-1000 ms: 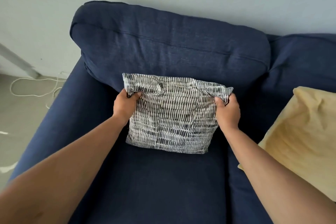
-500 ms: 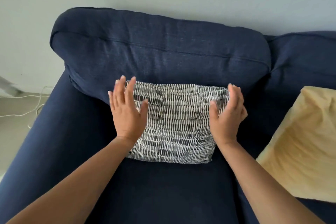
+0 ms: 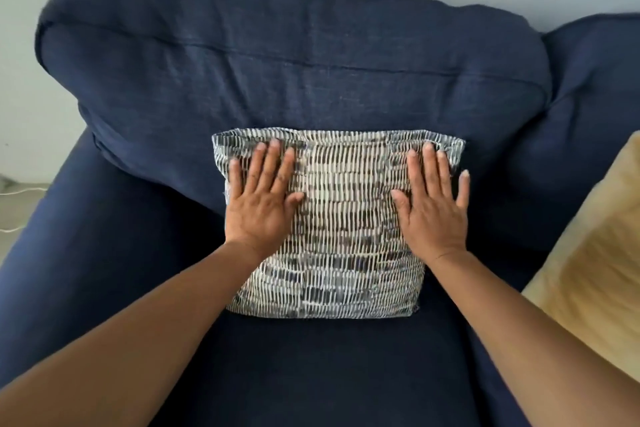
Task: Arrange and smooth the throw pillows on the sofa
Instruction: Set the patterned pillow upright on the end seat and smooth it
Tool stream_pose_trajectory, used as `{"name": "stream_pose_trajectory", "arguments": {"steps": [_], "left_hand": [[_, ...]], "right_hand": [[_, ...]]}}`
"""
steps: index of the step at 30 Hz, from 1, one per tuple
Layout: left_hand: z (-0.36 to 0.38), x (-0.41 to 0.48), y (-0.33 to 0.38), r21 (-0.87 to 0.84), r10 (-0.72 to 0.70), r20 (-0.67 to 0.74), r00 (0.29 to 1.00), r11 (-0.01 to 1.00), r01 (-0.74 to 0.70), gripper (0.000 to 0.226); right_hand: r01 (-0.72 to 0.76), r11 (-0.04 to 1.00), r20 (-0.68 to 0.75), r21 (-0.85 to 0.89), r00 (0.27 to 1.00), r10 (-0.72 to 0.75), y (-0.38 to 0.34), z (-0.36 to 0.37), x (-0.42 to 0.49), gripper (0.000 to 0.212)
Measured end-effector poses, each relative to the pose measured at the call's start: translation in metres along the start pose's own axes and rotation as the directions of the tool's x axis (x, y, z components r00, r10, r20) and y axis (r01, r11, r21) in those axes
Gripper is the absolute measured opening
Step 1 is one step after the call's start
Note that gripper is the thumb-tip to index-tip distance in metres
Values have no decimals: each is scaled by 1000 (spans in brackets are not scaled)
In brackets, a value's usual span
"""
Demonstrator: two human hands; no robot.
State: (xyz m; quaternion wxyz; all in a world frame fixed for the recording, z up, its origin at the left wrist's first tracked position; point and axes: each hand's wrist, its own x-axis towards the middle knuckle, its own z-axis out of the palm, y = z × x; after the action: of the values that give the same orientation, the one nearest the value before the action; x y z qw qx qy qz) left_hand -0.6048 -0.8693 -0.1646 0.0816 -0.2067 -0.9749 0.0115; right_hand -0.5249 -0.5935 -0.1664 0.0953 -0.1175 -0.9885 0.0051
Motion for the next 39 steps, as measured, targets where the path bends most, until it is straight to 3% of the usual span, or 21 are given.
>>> {"name": "stream_pose_trajectory", "arguments": {"steps": [2,4,6,8,10,12,14,16,18,20,22,24,26,28,31,35,37,39], "left_hand": [[-11,-8,9,-116,-114,-66,991,988,105,67],[-19,-21,25,-166,-6,-161,987,986,-21,68],[-16,-35,39,-90,199,-174,964,972,-217,67],[-4,-37,32,1,220,-89,971,975,-221,68],[8,-29,9,36,85,-12,996,996,-85,68],[14,-23,-13,34,1,8,1000,999,-2,67],[13,-23,-19,-7,-14,-42,999,1000,13,68],[8,-31,-10,-83,-20,-147,989,996,8,69],[7,-48,6,-122,43,-210,977,990,-70,70],[11,-74,29,-114,209,-206,956,965,-235,71],[23,-95,44,-78,323,-131,937,939,-334,71],[38,-99,39,-12,299,-46,953,954,-300,70],[46,-91,20,54,186,15,982,981,-186,71],[48,-87,1,44,64,22,998,997,-64,73],[36,-88,-8,-92,7,-90,996,996,-15,74],[2,-62,6,-76,132,-255,958,985,-156,68],[-11,-38,18,-43,176,-231,957,981,-191,66],[-17,-22,26,1,184,-116,976,983,-185,67]], "right_hand": [[-57,997,-49,55,997,60,-12,-9,-7,68],[-13,994,-128,110,991,27,-28,-18,-20,70],[196,976,-163,89,970,-180,-48,-13,-37,70],[349,937,-111,8,932,-346,-57,0,-49,68],[316,948,-55,-37,946,-318,-41,13,-44,68],[170,984,-13,-60,985,-171,-18,21,-35,70],[18,1000,-9,-16,1000,-18,-2,23,-32,71],[-41,997,-69,64,997,45,-5,20,-39,71],[12,994,-163,113,987,7,-17,16,-53,71],[158,982,-227,99,965,-132,-32,16,-69,72],[321,944,-218,72,929,-299,-47,24,-84,72],[409,912,-149,28,904,-401,-50,39,-92,74],[372,928,-59,-19,926,-373,-35,50,-90,76],[220,974,0,-46,975,-221,-12,53,-88,77],[19,1000,-33,13,999,-19,8,42,-93,78],[194,981,-211,23,960,-185,-6,7,-74,74],[284,959,-227,8,934,-275,-25,-10,-47,71],[362,931,-159,-38,918,-363,-38,-19,-23,70]]}}
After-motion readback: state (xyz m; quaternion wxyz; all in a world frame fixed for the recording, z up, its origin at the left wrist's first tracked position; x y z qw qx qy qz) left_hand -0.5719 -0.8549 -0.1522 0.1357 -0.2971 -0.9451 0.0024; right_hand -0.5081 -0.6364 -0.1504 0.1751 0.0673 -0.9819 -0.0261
